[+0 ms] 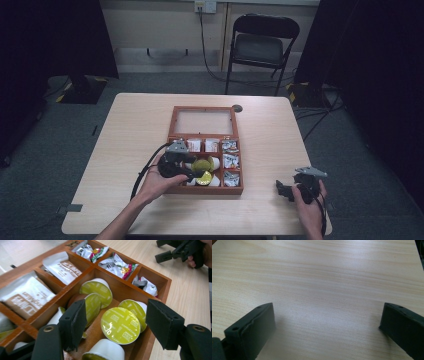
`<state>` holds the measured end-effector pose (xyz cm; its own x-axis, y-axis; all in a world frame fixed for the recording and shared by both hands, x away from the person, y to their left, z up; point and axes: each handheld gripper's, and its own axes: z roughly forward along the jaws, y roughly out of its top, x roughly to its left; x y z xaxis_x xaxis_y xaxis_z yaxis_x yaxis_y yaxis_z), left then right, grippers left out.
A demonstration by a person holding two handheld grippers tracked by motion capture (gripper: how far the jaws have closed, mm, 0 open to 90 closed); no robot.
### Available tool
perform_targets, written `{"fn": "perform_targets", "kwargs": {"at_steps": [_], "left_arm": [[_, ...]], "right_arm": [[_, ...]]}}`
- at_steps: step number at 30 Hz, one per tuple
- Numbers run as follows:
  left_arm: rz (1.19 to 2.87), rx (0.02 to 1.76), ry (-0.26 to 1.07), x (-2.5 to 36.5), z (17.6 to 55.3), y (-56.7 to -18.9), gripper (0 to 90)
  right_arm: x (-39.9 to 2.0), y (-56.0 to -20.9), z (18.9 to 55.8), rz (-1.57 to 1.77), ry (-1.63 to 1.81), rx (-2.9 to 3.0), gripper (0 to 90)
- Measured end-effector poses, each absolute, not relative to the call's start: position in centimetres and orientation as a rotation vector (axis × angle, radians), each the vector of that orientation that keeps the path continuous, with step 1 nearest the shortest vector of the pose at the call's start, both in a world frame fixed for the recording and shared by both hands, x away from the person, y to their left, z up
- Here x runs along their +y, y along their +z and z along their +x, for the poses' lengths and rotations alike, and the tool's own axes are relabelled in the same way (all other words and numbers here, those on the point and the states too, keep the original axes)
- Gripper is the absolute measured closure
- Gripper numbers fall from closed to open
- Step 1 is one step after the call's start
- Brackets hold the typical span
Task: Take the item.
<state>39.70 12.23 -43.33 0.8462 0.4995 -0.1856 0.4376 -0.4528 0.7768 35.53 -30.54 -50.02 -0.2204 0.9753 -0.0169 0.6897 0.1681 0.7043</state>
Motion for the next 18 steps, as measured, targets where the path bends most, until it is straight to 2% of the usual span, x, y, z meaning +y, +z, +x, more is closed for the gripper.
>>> {"fn": "perform_targets", "kwargs": {"at_steps": [6, 18], "left_arm": [[2.142, 0.693, 0.086, 11.6, 39.8, -43.9, 36.1], [2.195, 0.690, 0.080, 10.5, 39.6, -45.1, 31.6]], "right_arm": [[-30.5, -50.0, 35.5, 1.570, 0.799, 1.978, 0.0], [-30.5, -50.0, 35.5, 1.570, 0.799, 1.978, 0.0]]}}
